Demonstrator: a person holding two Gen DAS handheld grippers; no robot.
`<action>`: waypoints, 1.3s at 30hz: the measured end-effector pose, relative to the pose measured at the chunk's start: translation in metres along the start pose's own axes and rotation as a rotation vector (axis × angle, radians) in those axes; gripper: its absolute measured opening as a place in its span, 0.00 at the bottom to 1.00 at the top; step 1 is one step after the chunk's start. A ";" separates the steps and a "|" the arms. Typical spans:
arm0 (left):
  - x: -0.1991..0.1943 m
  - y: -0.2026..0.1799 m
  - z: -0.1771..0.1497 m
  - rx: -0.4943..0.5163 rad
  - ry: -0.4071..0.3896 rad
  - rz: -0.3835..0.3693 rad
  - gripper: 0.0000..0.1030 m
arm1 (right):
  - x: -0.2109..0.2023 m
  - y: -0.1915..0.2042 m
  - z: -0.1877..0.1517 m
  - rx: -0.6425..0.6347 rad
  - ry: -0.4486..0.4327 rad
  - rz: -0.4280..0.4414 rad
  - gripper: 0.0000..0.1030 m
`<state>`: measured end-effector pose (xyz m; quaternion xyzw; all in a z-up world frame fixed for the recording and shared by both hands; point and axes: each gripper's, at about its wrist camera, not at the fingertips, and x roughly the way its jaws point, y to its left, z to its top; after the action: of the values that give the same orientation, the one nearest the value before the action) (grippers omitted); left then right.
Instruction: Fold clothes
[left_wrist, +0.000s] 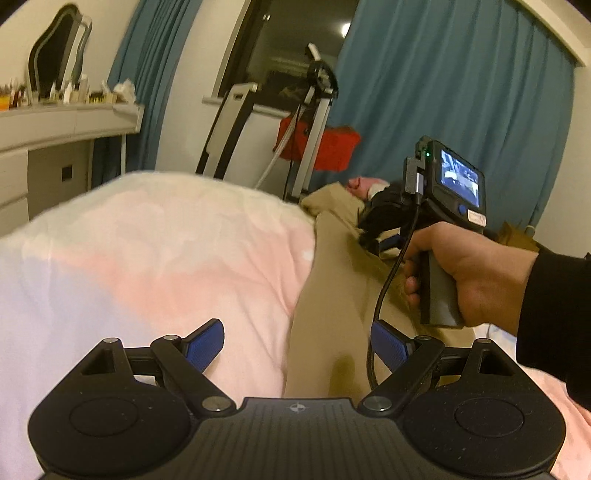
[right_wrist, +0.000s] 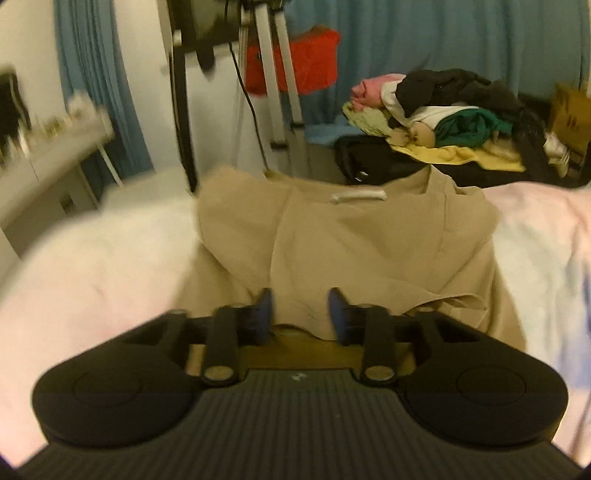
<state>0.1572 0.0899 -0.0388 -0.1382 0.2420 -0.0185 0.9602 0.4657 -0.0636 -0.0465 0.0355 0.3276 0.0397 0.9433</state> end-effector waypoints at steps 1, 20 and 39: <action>0.002 0.003 0.000 -0.014 0.009 -0.003 0.86 | 0.001 -0.001 0.002 -0.008 -0.001 -0.006 0.10; 0.019 0.016 -0.002 -0.040 0.012 0.057 0.86 | 0.070 -0.065 0.078 -0.114 -0.130 -0.249 0.06; -0.013 -0.025 0.004 0.114 0.000 -0.023 0.86 | -0.157 -0.055 0.004 0.098 -0.274 0.066 0.80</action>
<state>0.1483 0.0685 -0.0223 -0.0861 0.2391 -0.0434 0.9662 0.3479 -0.1339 0.0480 0.0972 0.1958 0.0495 0.9746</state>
